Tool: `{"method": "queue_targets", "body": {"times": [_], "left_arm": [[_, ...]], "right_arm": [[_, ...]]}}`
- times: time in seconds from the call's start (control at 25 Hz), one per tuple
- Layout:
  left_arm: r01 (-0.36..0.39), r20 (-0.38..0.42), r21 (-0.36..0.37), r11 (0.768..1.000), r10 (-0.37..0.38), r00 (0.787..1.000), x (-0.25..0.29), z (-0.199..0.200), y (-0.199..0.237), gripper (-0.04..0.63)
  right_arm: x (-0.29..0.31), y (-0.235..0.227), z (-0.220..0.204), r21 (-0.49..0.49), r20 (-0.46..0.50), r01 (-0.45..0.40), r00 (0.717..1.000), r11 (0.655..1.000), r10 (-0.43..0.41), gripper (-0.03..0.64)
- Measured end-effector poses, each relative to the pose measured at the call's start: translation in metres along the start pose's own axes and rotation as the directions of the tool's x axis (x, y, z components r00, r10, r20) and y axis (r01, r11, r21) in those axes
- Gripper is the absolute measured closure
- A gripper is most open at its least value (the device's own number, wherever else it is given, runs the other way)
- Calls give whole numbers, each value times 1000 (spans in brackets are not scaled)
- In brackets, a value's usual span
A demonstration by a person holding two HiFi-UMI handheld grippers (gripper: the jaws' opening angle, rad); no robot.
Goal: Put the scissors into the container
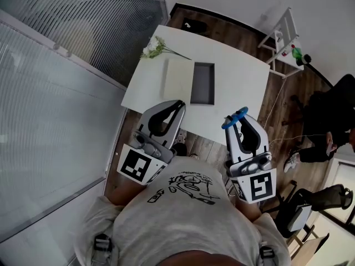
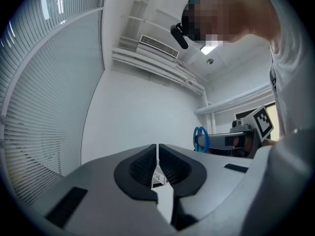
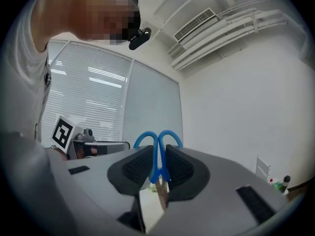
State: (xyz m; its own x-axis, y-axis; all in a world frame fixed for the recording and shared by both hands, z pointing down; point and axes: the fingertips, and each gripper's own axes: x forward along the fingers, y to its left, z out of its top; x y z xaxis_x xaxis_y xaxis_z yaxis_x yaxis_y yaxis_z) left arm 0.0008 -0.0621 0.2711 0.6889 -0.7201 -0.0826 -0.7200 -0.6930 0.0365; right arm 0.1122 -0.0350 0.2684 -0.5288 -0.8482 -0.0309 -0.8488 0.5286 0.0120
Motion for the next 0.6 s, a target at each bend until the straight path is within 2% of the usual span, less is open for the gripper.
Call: {"method": "queue_targets", "body": {"times": [0.6], "left_arm": [[32,5,-13,999,-32,999,35,4,79,565]], "right_arm": [[83,-12,1,-4,-17,35,999,999,-35,528]]}}
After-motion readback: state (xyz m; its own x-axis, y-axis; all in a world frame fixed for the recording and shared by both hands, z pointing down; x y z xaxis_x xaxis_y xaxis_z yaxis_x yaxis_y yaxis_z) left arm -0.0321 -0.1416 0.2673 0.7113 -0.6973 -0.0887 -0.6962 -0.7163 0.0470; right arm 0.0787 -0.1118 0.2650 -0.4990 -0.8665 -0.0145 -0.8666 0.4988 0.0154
